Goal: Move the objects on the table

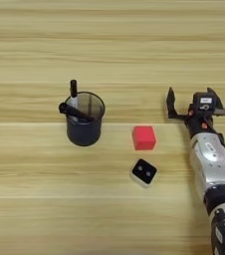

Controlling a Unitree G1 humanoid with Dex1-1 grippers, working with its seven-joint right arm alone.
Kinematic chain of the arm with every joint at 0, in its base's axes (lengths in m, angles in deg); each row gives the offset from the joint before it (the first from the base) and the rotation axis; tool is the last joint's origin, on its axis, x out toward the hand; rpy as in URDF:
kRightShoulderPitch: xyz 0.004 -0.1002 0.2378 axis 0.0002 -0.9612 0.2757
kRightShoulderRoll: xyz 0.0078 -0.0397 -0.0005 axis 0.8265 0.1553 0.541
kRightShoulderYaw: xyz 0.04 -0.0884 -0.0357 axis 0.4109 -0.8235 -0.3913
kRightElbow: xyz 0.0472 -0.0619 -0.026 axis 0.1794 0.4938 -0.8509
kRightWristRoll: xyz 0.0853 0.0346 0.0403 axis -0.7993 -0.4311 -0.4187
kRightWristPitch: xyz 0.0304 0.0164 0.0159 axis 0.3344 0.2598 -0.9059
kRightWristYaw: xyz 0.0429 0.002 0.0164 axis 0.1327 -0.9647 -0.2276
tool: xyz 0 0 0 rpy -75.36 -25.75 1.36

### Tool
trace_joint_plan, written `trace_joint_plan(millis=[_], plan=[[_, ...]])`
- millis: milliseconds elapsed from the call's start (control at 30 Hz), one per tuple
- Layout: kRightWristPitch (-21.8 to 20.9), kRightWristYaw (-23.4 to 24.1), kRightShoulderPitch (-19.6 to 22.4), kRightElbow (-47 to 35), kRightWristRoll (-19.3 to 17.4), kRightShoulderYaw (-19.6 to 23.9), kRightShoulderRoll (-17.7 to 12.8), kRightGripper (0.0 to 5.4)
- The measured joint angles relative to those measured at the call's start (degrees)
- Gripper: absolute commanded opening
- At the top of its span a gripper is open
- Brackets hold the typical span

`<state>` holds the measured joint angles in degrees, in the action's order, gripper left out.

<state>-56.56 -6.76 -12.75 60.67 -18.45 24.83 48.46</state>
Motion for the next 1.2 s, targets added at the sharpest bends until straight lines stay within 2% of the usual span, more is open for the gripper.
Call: trace_joint_plan(millis=[800,1200], plan=[[-0.54,-0.3,-0.08,-0.76,0.14,-0.49,0.08,5.38],[-0.34,-2.62,-0.53,-10.63,0.83,-3.24,0.47,5.38]])
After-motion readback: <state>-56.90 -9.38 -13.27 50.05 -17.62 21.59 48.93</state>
